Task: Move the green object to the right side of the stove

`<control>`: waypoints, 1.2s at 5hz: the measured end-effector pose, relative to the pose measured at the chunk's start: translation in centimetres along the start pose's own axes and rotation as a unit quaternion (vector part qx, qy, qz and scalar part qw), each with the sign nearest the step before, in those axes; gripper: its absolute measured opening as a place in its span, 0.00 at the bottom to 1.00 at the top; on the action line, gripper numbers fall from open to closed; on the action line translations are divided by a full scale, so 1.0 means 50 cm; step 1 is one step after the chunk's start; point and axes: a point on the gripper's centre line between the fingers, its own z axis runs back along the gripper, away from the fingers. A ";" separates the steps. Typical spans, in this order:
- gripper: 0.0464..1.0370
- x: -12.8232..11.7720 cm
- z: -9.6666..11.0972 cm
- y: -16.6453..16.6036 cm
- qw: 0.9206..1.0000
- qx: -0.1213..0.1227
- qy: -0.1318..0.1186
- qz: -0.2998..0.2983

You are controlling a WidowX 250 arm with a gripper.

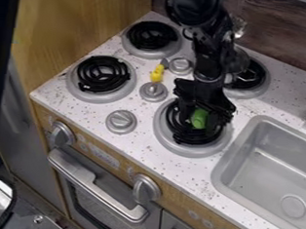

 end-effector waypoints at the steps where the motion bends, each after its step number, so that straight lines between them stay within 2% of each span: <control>1: 0.64 0.005 -0.013 0.028 1.000 0.012 0.020 0.009; 2: 0.70 0.004 -0.016 0.038 0.999 0.020 0.025 0.004; 3: 0.95 -0.023 -0.025 0.070 0.999 0.021 0.037 0.031; 4: 0.96 -0.032 0.049 0.054 0.999 0.021 0.020 0.022; 5: 0.96 -0.059 0.087 0.037 1.000 -0.002 0.019 0.014; 6: 0.96 -0.081 0.086 0.033 0.999 -0.008 0.039 0.008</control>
